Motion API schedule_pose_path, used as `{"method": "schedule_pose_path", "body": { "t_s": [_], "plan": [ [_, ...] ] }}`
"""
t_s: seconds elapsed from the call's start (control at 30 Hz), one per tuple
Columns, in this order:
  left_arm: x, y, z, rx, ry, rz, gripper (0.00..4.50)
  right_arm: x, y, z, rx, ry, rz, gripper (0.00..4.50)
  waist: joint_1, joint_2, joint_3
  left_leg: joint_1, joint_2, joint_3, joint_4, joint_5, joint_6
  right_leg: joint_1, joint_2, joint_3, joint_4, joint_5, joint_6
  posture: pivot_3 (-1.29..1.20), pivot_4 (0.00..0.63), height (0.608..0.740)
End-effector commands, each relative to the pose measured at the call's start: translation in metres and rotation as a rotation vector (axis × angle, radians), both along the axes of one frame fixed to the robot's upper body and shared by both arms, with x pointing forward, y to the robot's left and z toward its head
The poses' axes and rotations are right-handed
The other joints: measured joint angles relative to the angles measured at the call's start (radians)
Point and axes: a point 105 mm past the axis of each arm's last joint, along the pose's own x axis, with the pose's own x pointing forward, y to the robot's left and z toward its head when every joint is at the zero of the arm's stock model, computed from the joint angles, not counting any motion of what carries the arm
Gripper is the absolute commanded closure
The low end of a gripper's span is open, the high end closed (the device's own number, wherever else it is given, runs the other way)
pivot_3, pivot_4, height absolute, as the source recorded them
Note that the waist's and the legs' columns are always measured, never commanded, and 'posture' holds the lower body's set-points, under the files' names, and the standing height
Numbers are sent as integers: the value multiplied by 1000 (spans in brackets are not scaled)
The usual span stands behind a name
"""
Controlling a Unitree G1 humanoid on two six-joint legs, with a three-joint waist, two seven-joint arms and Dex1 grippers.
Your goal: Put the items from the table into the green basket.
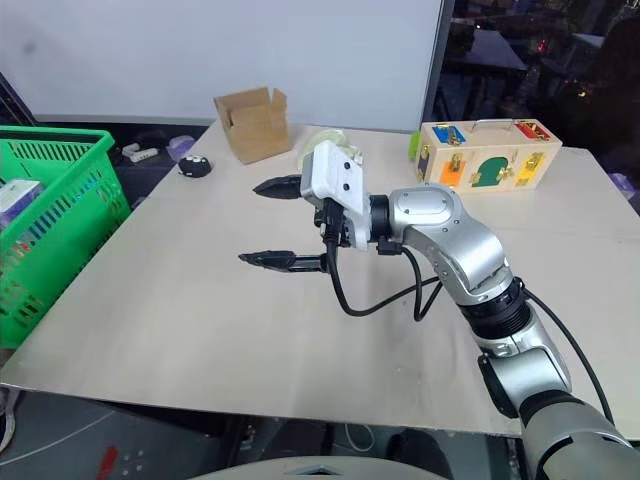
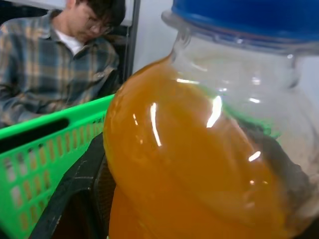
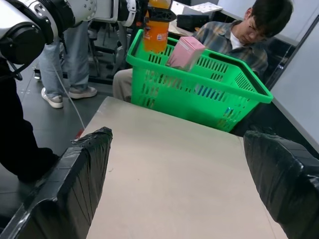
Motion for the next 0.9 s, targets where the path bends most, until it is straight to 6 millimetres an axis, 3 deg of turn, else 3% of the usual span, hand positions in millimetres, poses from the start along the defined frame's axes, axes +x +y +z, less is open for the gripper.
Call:
{"method": "schedule_pose_path", "body": {
  "t_s": [0.03,0.23,0.37,0.63,0.77,0.9],
  "plan": [
    [0,-7,30,99,-58,-28,1649,-4,-3,9,23,-35,-3,0,-2,0,0,-1,0,0,0,0,1,-1,0,0,0,0,0,257,0,740],
    [15,-31,16,84,-14,-156,1649,-6,-4,11,30,-36,10,0,-8,0,0,-3,0,0,0,2,4,-3,0,1,1,0,0,253,0,740],
    [21,-31,11,88,-14,-129,1649,-17,-5,18,77,-27,77,0,-13,0,0,-3,0,0,0,2,4,-3,0,2,2,0,0,250,0,740],
    [40,-19,22,192,1,20,1649,-16,-5,22,96,-19,84,0,-13,-1,-1,-2,0,0,1,3,4,-2,0,-3,2,0,0,242,0,740],
    [30,7,22,246,51,235,1649,-15,-3,20,92,-18,76,0,-25,-2,-1,-2,-2,1,1,3,4,-2,3,-2,2,0,0,233,0,740],
    [33,9,25,263,50,229,1649,-14,-2,19,89,-19,62,0,-27,-2,-1,-3,-1,3,1,3,4,-2,9,-2,2,0,0,226,0,740]
  ]
}}
